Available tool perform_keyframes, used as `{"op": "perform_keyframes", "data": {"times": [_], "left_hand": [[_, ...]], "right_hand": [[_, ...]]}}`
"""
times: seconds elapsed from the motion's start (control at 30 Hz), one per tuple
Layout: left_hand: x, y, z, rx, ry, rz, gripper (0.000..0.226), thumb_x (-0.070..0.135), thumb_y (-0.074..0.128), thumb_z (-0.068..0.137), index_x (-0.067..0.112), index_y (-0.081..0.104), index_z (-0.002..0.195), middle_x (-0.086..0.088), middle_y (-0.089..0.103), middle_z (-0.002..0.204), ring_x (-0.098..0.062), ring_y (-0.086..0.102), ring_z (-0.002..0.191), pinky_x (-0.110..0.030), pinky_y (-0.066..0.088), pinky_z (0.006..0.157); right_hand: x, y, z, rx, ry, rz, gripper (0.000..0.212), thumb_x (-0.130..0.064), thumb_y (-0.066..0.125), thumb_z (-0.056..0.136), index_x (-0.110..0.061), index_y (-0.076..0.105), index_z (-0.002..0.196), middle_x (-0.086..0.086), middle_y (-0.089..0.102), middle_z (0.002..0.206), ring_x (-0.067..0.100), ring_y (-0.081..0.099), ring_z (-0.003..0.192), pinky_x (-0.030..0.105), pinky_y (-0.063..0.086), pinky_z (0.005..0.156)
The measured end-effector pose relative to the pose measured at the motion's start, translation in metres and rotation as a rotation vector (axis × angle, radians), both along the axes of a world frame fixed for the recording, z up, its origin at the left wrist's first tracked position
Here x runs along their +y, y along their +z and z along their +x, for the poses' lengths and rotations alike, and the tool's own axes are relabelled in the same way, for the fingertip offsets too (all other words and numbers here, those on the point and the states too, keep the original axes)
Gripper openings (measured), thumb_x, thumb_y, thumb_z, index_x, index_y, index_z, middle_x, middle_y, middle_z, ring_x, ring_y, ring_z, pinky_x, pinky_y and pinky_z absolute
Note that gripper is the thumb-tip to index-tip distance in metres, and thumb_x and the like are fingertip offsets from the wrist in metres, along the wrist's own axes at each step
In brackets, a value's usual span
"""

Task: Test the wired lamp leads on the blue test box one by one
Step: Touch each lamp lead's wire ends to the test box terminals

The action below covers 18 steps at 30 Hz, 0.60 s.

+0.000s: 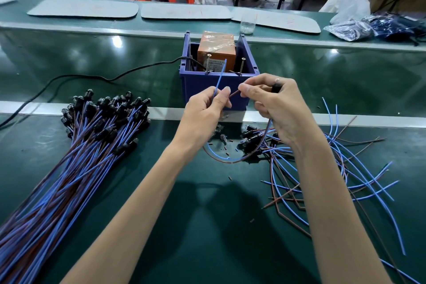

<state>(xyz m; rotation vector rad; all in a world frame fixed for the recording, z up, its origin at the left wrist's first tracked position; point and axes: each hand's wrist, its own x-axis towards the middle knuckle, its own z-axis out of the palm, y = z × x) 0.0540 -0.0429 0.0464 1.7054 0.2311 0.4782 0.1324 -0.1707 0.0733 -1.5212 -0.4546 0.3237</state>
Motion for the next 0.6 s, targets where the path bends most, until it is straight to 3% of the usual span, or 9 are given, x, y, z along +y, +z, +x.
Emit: {"op": "perform_keyframes", "data": {"times": [0.1,0.4,0.6], "left_hand": [[0.001,-0.001,-0.001,-0.003,0.012,0.023,0.033,0.028,0.050,0.099,0.017,0.054,0.068,0.014,0.032,0.042,-0.005,0.023,0.043,-0.019,0.021,0.044],[0.001,0.000,-0.001,0.041,0.043,0.095,0.035,0.030,0.055,0.097,0.019,0.056,0.063,0.014,0.039,0.042,-0.004,0.031,0.044,-0.015,0.026,0.047],[0.009,0.004,-0.003,0.049,0.161,0.162,0.039,0.030,0.056,0.097,0.022,0.054,0.059,0.014,0.035,0.038,-0.004,0.030,0.041,-0.015,0.023,0.042]], "right_hand": [[0.002,-0.003,0.001,-0.022,-0.001,-0.046,0.011,-0.008,0.069,0.086,-0.011,0.065,0.076,0.015,0.045,0.077,0.004,0.029,0.042,0.012,0.024,0.038],[0.006,-0.012,0.006,-0.019,0.017,-0.124,0.020,-0.007,0.061,0.091,-0.014,0.061,0.072,-0.003,0.050,0.060,0.002,0.032,0.039,0.012,0.025,0.038],[0.003,-0.021,0.022,0.035,-0.272,-0.157,0.025,-0.008,0.058,0.091,-0.017,0.056,0.067,-0.003,0.043,0.057,0.002,0.032,0.036,0.014,0.025,0.037]]}}
